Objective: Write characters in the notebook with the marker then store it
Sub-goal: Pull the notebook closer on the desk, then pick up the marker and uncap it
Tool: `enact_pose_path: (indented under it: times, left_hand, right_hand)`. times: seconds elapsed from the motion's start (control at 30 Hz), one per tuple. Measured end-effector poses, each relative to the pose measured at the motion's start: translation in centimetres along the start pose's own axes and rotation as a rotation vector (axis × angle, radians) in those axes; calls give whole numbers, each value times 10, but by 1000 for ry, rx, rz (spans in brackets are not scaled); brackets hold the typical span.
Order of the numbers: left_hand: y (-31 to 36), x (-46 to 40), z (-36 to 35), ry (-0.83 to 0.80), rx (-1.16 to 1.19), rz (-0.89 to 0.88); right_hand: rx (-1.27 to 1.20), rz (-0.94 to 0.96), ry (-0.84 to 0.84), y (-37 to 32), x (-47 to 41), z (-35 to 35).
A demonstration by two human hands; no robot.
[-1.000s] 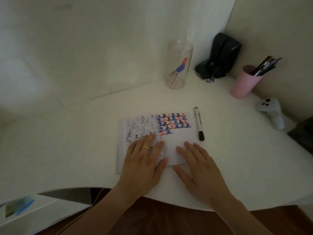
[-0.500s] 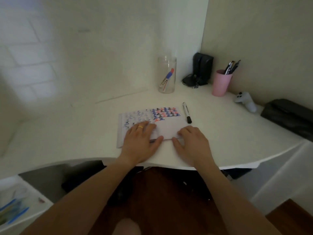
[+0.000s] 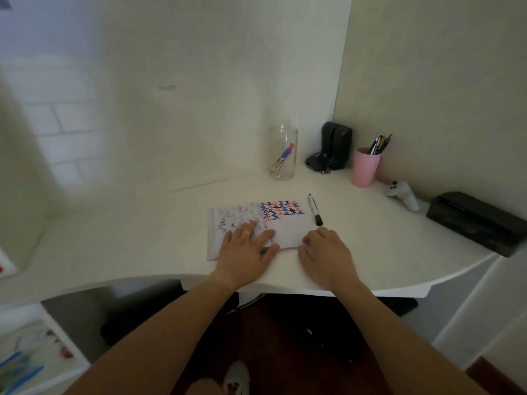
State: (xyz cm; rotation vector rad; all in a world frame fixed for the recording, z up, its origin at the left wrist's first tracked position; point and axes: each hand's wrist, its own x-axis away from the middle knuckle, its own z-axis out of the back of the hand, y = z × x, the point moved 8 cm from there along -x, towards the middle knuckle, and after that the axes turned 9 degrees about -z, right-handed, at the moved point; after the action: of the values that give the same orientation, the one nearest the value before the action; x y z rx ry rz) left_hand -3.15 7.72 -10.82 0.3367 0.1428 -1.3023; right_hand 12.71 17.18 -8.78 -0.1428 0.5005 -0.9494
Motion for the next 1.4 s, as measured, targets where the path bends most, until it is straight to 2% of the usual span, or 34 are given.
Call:
enact_pose_path:
  times: [0.17,0.23,0.4,0.53,0.73,0.93,1.0,1.1,1.13,1.23,1.33,1.4]
  left_hand:
    - [-7,-19,6,-95,-28,-61]
    - [-16,-39,12,-152,10,-114]
    - [-52,-99,14,-154,-2,-210]
    - [-62,-141,-4,-241,-2,-264]
    - [-70,-152,-13,-65,-33,-311]
    - [-70,-152,-11,-23,-39,-300]
    - [-68,-151,-10,-30,-32,-304]
    - [-67,-148,-7,-30,-17,-298]
    - [-67,-147,-6,-27,-16,-298]
    - [-61,-142,1,20,-2,-322]
    - [-50,-139,17,130,104,-354]
    - [-41,-136,26,195,162,-385]
  right_hand:
    - [-74,-81,-50,12,-48,2]
    - [-59,-104,-10,15,-75,5]
    - [203,-51,41,8,-130,-11]
    - [323,-33,46,-2,-176,-16]
    - [310,-106,4,21,-187,-25]
    - [330,-61,-253,31,-171,-48]
    - [163,-47,-261,24,-169,-49]
    - [-344,-78,-144,14,-169,-42]
    - [-558,-110,-156,11,-168,-42]
    - [-1130,-150,-355,-6,-157,-50]
    - [-1381,-181,-486,-17,-148,-55]
    - [-1463,-176,-498,-23,-145,-55]
